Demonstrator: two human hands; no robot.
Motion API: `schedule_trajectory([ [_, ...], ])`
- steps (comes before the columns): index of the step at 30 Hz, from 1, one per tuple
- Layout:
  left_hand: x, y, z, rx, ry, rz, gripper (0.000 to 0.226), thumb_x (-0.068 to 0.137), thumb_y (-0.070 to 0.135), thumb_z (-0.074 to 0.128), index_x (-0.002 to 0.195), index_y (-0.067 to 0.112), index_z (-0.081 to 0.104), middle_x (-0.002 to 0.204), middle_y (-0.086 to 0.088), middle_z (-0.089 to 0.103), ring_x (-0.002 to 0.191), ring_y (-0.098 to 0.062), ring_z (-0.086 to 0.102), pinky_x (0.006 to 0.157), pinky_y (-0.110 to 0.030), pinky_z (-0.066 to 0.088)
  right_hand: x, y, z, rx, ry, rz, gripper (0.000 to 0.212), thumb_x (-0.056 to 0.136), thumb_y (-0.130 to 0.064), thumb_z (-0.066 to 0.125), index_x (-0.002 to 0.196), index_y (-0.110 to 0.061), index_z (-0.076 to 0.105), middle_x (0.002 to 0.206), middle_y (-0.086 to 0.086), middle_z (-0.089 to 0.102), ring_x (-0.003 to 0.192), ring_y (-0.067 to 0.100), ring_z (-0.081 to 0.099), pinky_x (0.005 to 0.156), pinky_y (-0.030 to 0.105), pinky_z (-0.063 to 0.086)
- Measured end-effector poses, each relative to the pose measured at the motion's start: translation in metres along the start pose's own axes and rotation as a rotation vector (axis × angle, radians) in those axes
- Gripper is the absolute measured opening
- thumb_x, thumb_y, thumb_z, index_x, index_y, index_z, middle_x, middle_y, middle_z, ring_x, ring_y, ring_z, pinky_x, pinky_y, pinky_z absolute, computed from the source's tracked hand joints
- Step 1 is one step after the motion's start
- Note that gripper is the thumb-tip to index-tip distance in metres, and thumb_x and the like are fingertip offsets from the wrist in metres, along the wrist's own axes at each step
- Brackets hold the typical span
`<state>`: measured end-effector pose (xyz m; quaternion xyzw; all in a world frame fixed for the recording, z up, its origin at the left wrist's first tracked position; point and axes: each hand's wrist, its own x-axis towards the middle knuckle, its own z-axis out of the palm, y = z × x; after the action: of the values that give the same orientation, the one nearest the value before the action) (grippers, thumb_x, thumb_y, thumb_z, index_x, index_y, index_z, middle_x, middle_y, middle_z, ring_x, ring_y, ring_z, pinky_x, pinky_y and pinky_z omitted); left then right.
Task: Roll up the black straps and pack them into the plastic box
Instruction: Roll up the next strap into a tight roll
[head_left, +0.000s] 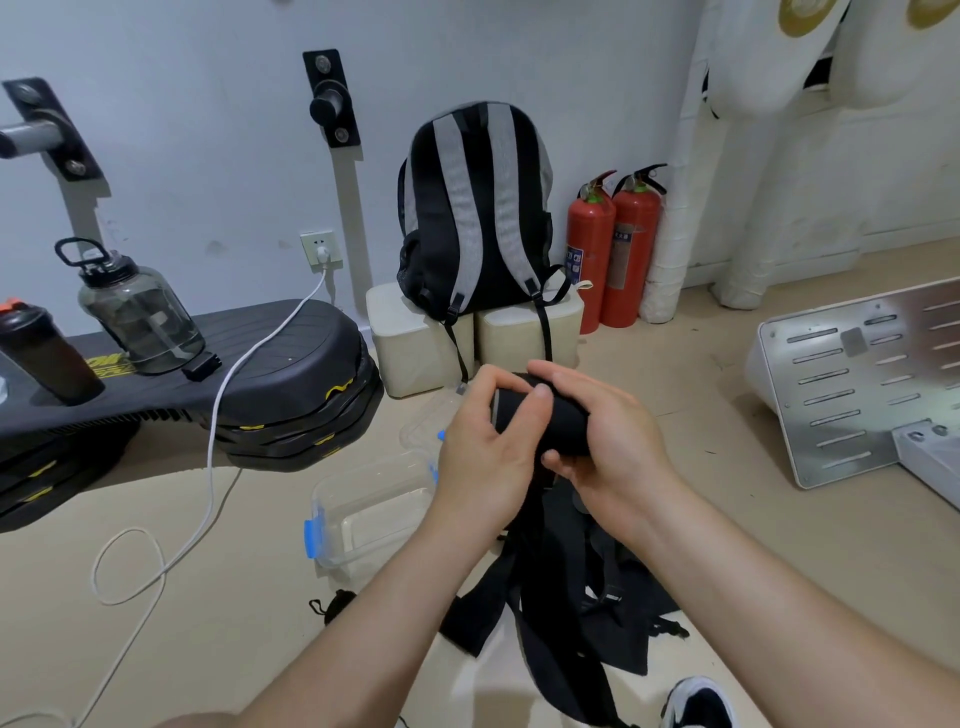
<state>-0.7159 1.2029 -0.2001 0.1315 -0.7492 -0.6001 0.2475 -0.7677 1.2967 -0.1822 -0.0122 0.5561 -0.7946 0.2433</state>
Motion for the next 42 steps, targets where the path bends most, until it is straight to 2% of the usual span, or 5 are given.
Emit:
schedule_trajectory([
  [10, -0.003, 0.003, 0.006, -0.275, 0.051, -0.424, 0.023, 0.101, 0.031, 0.049, 0.083, 0.017, 0.051, 0.051, 0.011, 0.048, 0.037, -0.001, 0.041, 0.035, -0.013, 0.029, 0.005, 0.018, 0.01, -0.394, 0.1, -0.347, 0.013, 0.09, -0.028, 0.066, 0.091, -0.026, 0.079, 0.09, -0.006, 0.077, 0.094, 0.016, 0.072, 0.087, 0.049, 0.058],
  [15, 0.003, 0.009, -0.006, -0.283, -0.063, -0.58, 0.031, 0.092, 0.039, 0.056, 0.107, 0.012, 0.061, 0.073, -0.001, 0.066, 0.047, -0.012, 0.059, 0.047, -0.022, 0.034, 0.001, 0.014, 0.009, -0.297, 0.044, -0.324, 0.013, 0.095, -0.018, 0.066, 0.093, -0.021, 0.079, 0.091, 0.005, 0.077, 0.085, 0.019, 0.074, 0.063, 0.035, 0.06],
  [25, 0.003, 0.009, -0.014, -0.229, 0.005, -0.299, 0.016, 0.094, 0.015, 0.051, 0.085, 0.017, 0.063, 0.058, 0.012, 0.061, 0.054, -0.002, 0.058, 0.046, -0.018, 0.045, 0.003, 0.015, 0.004, -0.331, -0.16, -0.21, 0.036, 0.102, -0.024, 0.052, 0.135, -0.037, 0.05, 0.124, 0.001, 0.06, 0.106, 0.018, 0.066, 0.086, 0.032, 0.059],
  [35, 0.007, 0.005, -0.011, -0.078, -0.045, -0.473, 0.019, 0.092, 0.028, 0.052, 0.082, 0.012, 0.055, 0.063, -0.006, 0.054, 0.042, -0.011, 0.046, 0.036, -0.015, 0.028, 0.009, 0.012, 0.002, -0.266, -0.139, -0.175, 0.027, 0.098, -0.007, 0.055, 0.111, -0.021, 0.073, 0.11, 0.013, 0.07, 0.088, 0.033, 0.069, 0.064, 0.042, 0.057],
  [42, 0.002, 0.006, -0.013, -0.407, -0.137, -0.542, 0.022, 0.096, 0.023, 0.052, 0.111, 0.012, 0.065, 0.092, -0.009, 0.072, 0.075, -0.018, 0.071, 0.063, -0.031, 0.057, 0.011, 0.02, 0.002, -0.287, -0.058, -0.3, 0.029, 0.1, -0.008, 0.053, 0.106, -0.027, 0.076, 0.105, -0.001, 0.076, 0.105, 0.013, 0.069, 0.095, 0.034, 0.055],
])
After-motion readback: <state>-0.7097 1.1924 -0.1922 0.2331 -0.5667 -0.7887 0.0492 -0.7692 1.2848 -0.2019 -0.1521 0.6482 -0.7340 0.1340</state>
